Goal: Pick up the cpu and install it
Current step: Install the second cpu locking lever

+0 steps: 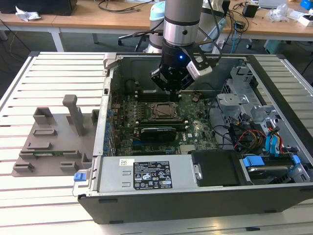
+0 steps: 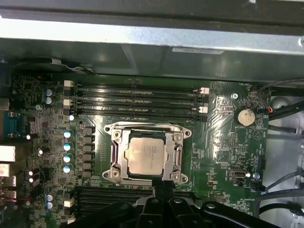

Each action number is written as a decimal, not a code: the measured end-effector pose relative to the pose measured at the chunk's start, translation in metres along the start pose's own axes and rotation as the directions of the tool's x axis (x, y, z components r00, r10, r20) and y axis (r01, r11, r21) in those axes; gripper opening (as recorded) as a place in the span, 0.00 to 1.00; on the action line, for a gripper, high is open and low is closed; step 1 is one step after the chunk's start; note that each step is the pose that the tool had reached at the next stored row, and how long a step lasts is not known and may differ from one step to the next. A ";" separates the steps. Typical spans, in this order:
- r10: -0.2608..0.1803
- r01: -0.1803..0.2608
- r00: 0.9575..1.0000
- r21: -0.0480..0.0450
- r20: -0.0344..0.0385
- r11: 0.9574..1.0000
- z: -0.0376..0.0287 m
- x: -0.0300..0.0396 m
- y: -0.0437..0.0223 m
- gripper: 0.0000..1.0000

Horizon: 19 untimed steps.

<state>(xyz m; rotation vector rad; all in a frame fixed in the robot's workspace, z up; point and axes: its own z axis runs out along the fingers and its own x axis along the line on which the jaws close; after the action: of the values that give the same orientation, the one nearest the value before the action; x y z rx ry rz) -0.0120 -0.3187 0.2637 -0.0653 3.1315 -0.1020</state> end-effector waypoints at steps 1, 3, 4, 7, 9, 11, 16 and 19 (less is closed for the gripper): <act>0.000 0.000 1.000 0.000 0.000 1.000 0.0001 0.0000 -0.0008 0.11; 0.000 0.000 1.000 0.000 0.000 1.000 0.0004 0.0001 -0.0024 0.11; 0.000 0.000 1.000 0.000 0.000 1.000 0.0005 0.0001 -0.0029 0.11; 0.000 0.000 1.000 0.000 0.000 1.000 0.0009 0.0002 -0.0050 0.11; 0.000 0.000 1.000 0.000 0.000 1.000 0.0015 0.0003 -0.0071 0.11; 0.000 0.000 1.000 0.000 0.000 1.000 0.0023 0.0003 -0.0073 0.11; 0.000 0.000 1.000 0.000 0.000 1.000 0.0027 0.0002 -0.0072 0.11; 0.000 0.000 1.000 0.000 0.000 1.000 0.0029 0.0002 -0.0078 0.11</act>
<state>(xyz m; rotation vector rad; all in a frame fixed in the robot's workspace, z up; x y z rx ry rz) -0.0118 -0.3267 0.2612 -0.0657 3.1316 -0.1021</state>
